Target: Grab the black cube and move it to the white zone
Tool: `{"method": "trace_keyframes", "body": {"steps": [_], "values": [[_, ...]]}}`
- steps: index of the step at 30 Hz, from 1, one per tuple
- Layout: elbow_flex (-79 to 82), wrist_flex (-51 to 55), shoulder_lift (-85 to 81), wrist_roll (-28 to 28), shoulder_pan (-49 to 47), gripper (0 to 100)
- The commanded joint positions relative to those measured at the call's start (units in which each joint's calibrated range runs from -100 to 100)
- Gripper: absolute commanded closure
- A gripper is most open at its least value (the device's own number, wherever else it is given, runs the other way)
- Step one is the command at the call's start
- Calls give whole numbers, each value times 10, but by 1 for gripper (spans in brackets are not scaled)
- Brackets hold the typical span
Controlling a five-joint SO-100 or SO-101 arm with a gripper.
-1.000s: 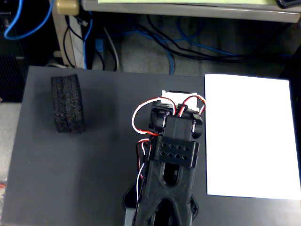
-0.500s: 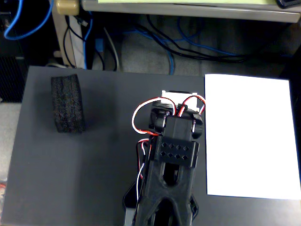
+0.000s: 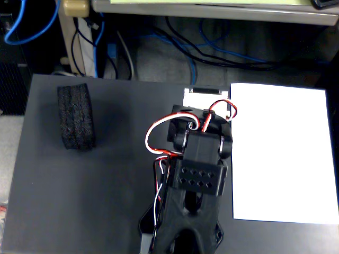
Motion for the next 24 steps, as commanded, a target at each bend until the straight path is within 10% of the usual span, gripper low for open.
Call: {"method": "trace_keyframes", "body": {"steps": [1, 24], "values": [[-101, 15, 4, -3, -4, 99], [-292, 56, 26, -8, -59, 99]]}}
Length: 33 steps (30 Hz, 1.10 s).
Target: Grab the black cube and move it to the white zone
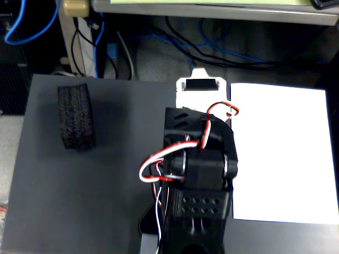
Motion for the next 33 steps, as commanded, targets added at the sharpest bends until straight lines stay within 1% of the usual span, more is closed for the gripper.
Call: {"method": "trace_keyframes", "body": {"steps": [1, 15, 18, 20, 22, 27, 33], "values": [[-94, 7, 40, -10, -3, 99], [-305, 0, 424, -8, -3, 99], [-337, -30, 482, -8, -3, 99], [-346, -66, 516, -4, -8, 99], [-349, -88, 546, 14, -26, 99], [-341, -89, 589, 57, -62, 99], [-350, -89, 602, 64, -102, 99]]}}
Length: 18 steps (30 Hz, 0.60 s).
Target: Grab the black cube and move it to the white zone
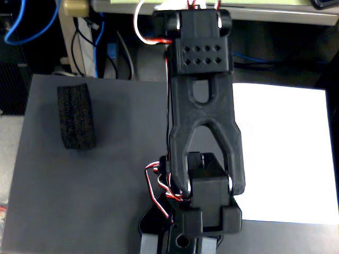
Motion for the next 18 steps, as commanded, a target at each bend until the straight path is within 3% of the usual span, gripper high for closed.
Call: {"method": "trace_keyframes", "body": {"steps": [1, 11, 18], "values": [[-43, -14, 2, 13, -44, 99], [-34, 29, 4, 57, -171, 99], [-36, 28, 20, 68, -185, 99]]}}
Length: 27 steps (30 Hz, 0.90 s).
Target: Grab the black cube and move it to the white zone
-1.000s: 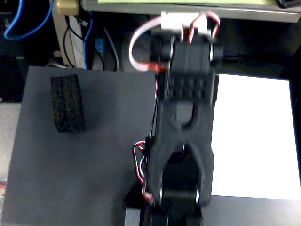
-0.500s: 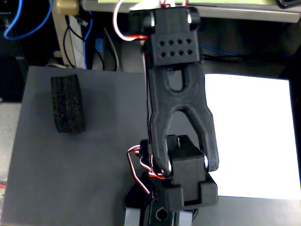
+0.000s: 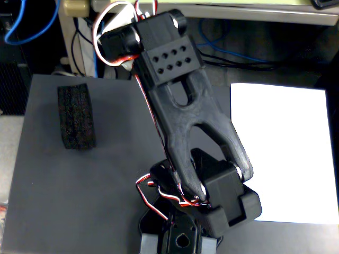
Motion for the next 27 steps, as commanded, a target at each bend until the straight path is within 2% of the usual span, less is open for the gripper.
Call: {"method": "trace_keyframes", "body": {"steps": [1, 7, 13, 18, 27], "values": [[-40, 5, 32, 14, -11, 99], [-65, 0, 184, 90, -11, 92], [-188, 52, 290, 117, -12, 92], [-281, 130, 310, 158, -51, 92], [-291, 185, 303, 183, -132, 92]]}}
